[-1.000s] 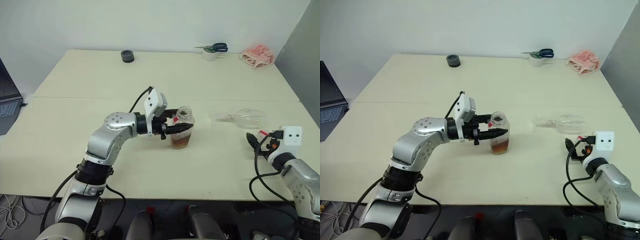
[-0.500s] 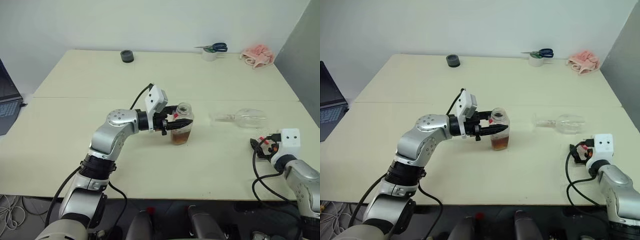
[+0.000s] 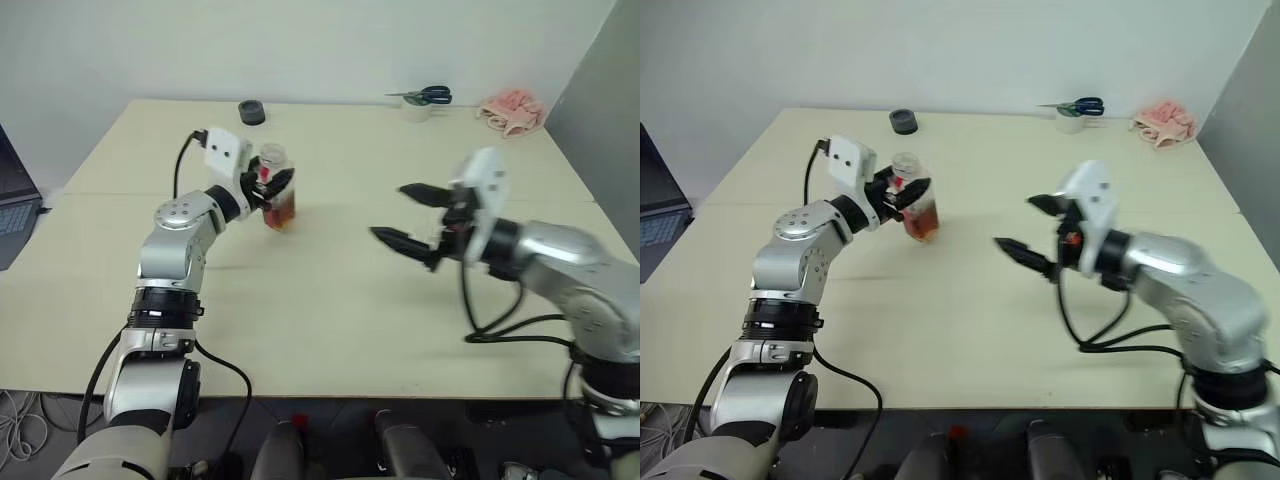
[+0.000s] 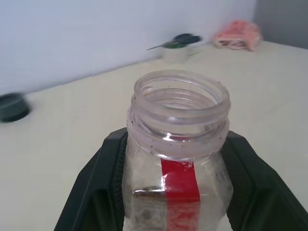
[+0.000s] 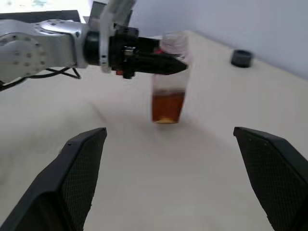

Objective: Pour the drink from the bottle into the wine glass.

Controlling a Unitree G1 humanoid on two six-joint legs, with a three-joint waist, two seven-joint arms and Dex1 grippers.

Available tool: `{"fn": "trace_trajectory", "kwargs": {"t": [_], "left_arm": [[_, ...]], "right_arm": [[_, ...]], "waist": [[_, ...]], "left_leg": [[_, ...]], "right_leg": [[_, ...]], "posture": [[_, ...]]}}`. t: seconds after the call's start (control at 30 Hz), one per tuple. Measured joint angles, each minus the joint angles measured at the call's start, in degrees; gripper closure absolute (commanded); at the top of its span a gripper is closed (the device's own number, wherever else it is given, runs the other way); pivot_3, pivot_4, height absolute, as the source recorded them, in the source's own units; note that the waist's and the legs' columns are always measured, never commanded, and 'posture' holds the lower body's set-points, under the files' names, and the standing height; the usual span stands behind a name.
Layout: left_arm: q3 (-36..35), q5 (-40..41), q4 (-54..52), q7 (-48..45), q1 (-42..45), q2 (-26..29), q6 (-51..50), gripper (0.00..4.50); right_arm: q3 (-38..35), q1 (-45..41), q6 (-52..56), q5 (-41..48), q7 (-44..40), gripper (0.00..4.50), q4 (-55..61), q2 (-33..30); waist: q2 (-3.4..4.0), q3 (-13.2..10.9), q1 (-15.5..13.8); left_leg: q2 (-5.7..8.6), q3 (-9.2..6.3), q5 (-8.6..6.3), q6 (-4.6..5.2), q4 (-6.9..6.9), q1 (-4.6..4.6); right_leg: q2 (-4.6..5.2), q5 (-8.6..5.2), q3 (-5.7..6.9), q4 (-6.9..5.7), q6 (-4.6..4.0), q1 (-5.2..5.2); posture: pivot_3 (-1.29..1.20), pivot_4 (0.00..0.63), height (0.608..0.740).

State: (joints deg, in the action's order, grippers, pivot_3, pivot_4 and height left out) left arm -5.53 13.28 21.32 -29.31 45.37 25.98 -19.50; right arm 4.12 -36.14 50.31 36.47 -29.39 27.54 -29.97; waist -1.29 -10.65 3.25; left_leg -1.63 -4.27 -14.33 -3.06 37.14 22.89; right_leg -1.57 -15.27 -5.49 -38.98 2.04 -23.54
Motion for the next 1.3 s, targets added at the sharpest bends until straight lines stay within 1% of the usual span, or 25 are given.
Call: {"fn": "trace_trajectory", "kwargs": {"t": [0.1,0.17,0.27,0.37,0.57,0.63,0.67,0.73,0.8,0.83,1.0,1.13,1.2,1.27,1.3], "left_arm": [[-3.0,-0.9,1.5,6.2,-0.4,-0.3,0.0,2.33],[-5.7,-0.9,0.8,10.1,-1.8,-0.3,0.0,2.33],[-8.0,-0.2,-1.4,12.4,-4.0,-0.4,-0.1,2.33],[-10.3,1.1,-3.8,13.6,-6.6,-0.5,-0.3,2.33],[-12.6,2.4,-7.9,14.7,-9.9,-0.3,-2.1,2.33],[-12.8,2.5,-9.7,15.2,-11.0,-0.3,-2.9,1.61],[-12.8,2.7,-10.7,15.6,-11.6,-0.3,-3.3,1.41],[-13.1,2.7,-12.2,16.4,-12.5,-0.3,-4.0,0.74],[-13.7,2.9,-13.1,16.9,-13.5,-0.3,-4.2,0.16],[-14.1,3.1,-13.7,17.3,-14.0,-0.2,-4.6,0.03],[-14.9,3.3,-16.2,17.4,-15.1,1.5,-6.4,0.03],[-15.0,4.4,-22.3,15.1,-18.4,4.6,-9.9,0.03],[-15.1,5.1,-26.3,12.3,-21.6,8.1,-11.6,0.03],[-15.9,7.1,-30.5,6.9,-25.6,14.4,-13.4,0.03],[-17.5,8.3,-31.9,4.6,-26.4,17.1,-14.4,0.03]], "right_arm": [[3.7,-3.0,-2.7,-3.9,1.1,0.0,-4.9,4.8],[5.6,-4.3,-4.9,-6.2,1.8,0.0,-8.7,9.1],[6.2,-5.2,-7.0,-8.1,2.5,0.0,-12.2,12.7],[6.1,-5.6,-8.7,-9.5,3.4,0.0,-15.3,14.9],[6.2,-6.2,-10.5,-11.3,2.2,0.0,-19.8,16.8],[6.3,-6.9,-11.0,-11.8,1.5,0.0,-20.6,17.1],[6.3,-7.5,-11.2,-12.2,1.1,0.0,-20.9,17.1],[6.3,-7.8,-11.6,-12.7,0.5,0.0,-21.3,17.2],[6.3,-7.8,-12.0,-13.0,-0.1,0.0,-22.0,17.3],[6.3,-7.8,-12.2,-13.2,-0.5,0.0,-22.5,17.3],[6.2,-8.9,-13.1,-13.8,-2.1,0.0,-24.0,17.5],[5.9,-9.6,-13.7,-13.7,-4.1,0.0,-24.0,16.6],[5.5,-9.6,-13.3,-13.2,-5.0,0.0,-23.6,15.4],[4.2,-8.8,-12.5,-12.6,-5.9,0.0,-22.1,12.4],[2.7,-8.2,-12.0,-12.5,-6.1,0.0,-21.6,10.7]], "waist": [[-0.01,0.0,-0.5],[-0.01,0.0,-0.5],[-0.01,0.0,-0.8],[-0.01,0.0,-1.0],[-0.01,0.0,-1.1],[-0.01,0.0,-1.0],[-0.02,0.0,-1.0],[-0.02,0.0,-1.0],[-0.01,0.0,-0.9],[-0.02,0.0,-0.9],[-0.02,0.0,-0.9],[-0.02,0.0,-0.6],[-0.02,0.0,-0.3],[-0.01,0.0,0.0],[-0.02,0.0,-0.1]], "left_leg": [[0.12,-0.01,0.01,-0.03,-0.01,0.11],[0.12,0.01,0.02,-0.07,-0.1,0.13],[0.11,0.02,0.1,-0.21,-0.11,0.33],[0.12,0.03,0.12,-0.24,-0.09,0.45],[0.19,-0.02,0.2,-0.35,-0.08,0.44],[0.17,-0.03,0.21,-0.36,-0.08,0.43],[0.16,-0.04,0.21,-0.37,-0.08,0.43],[0.16,-0.06,0.21,-0.37,-0.09,0.43],[0.15,-0.06,0.21,-0.37,-0.09,0.43],[0.15,-0.06,0.21,-0.37,-0.09,0.43],[0.16,-0.07,0.22,-0.38,-0.09,0.43],[0.15,-0.06,0.21,-0.38,-0.11,0.43],[0.12,-0.06,0.21,-0.38,-0.14,0.44],[0.11,-0.08,0.21,-0.39,-0.18,0.45],[0.11,-0.1,0.21,-0.38,-0.18,0.45]], "right_leg": [[0.3,0.03,0.13,-0.01,-0.01,-0.08],[0.42,0.02,0.13,0.03,-0.01,-0.13],[0.6,0.01,0.16,0.0,0.0,-0.38],[0.64,0.03,0.16,-0.07,-0.01,-0.52],[0.53,0.11,0.32,-0.13,-0.1,-0.51],[0.51,0.12,0.34,-0.15,-0.12,-0.51],[0.51,0.12,0.34,-0.15,-0.12,-0.51],[0.51,0.13,0.36,-0.15,-0.12,-0.51],[0.52,0.13,0.36,-0.15,-0.12,-0.51],[0.53,0.13,0.36,-0.14,-0.12,-0.51],[0.53,0.13,0.37,-0.15,-0.13,-0.51],[0.54,0.13,0.37,-0.13,-0.13,-0.51],[0.56,0.13,0.36,-0.11,-0.13,-0.52],[0.57,0.13,0.37,-0.09,-0.14,-0.54],[0.57,0.12,0.4,-0.09,-0.14,-0.53]], "posture": [[0.0,0.15,0.74],[0.0,0.15,0.74],[0.0,0.15,0.74],[0.0,0.15,0.74],[0.0,0.15,0.74],[0.0,0.15,0.74],[0.0,0.15,0.74],[0.0,0.15,0.74],[0.0,0.15,0.74],[0.0,0.15,0.74],[0.0,0.15,0.74],[0.0,0.15,0.74],[0.0,0.15,0.74],[0.0,0.15,0.74],[0.0,0.15,0.74]]}}
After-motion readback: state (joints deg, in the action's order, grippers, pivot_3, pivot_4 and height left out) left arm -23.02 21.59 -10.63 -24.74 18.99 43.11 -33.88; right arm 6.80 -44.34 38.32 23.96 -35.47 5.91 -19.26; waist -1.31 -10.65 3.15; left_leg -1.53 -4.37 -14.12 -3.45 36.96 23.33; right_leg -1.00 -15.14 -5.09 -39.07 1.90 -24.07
